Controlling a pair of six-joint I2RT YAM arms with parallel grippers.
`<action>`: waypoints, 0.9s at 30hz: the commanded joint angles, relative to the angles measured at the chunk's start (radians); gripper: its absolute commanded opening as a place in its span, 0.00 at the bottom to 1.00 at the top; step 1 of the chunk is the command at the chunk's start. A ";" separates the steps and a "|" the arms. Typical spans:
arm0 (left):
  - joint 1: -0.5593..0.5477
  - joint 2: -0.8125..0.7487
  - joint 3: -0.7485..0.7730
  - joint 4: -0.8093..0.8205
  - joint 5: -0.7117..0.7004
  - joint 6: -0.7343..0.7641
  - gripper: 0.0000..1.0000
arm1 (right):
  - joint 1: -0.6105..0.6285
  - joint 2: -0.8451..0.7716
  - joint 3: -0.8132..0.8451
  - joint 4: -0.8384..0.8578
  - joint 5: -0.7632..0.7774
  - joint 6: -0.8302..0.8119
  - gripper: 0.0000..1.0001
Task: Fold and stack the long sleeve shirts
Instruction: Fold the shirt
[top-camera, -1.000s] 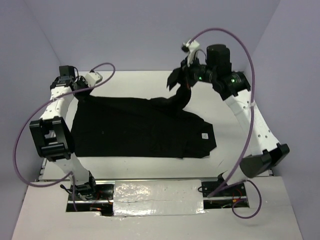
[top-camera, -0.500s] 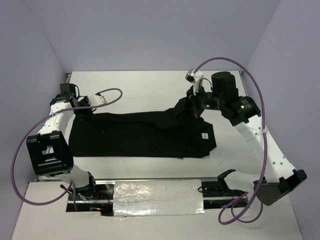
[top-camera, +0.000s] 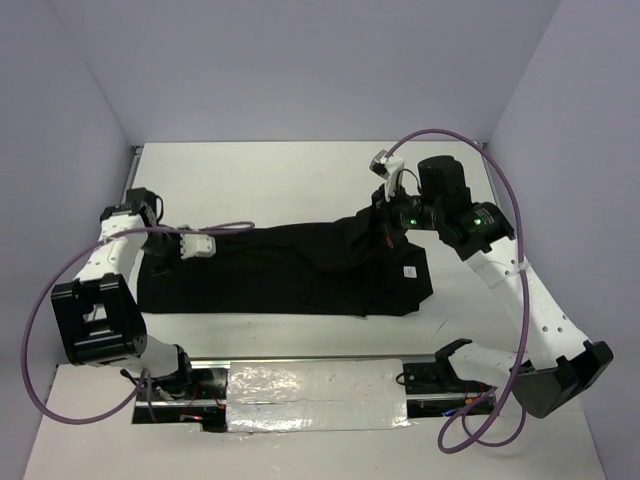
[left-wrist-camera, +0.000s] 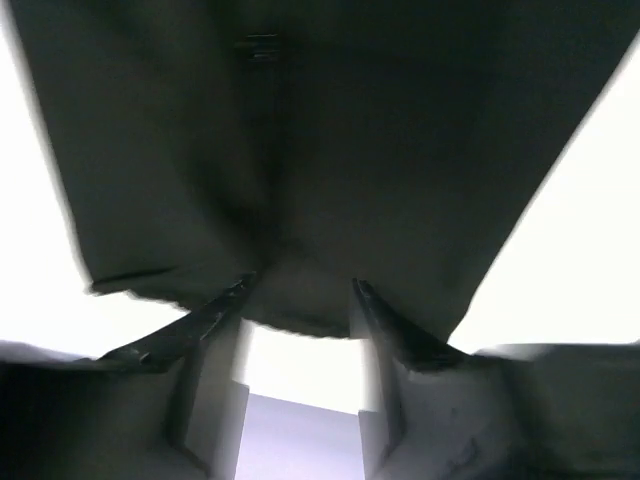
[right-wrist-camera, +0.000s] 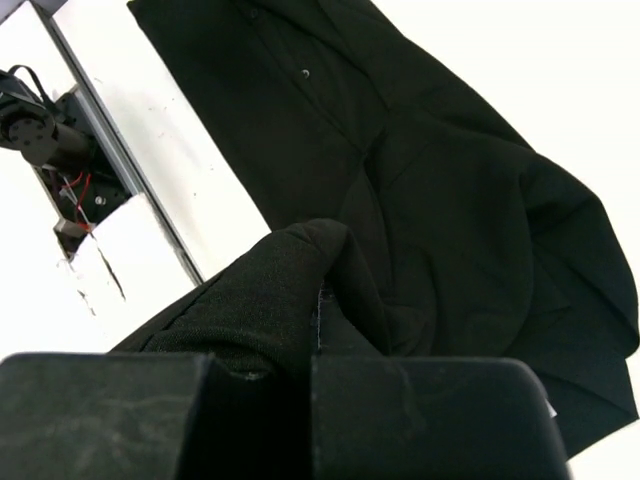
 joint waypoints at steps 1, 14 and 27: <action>0.005 0.035 0.166 -0.084 0.070 -0.063 0.86 | 0.006 -0.008 0.001 0.067 -0.018 0.009 0.00; -0.016 0.320 0.330 -0.054 0.000 -0.346 0.70 | 0.006 -0.005 -0.028 0.079 -0.010 0.007 0.00; -0.013 0.336 0.245 -0.126 -0.043 -0.272 0.70 | 0.006 0.015 -0.023 0.073 0.011 0.001 0.00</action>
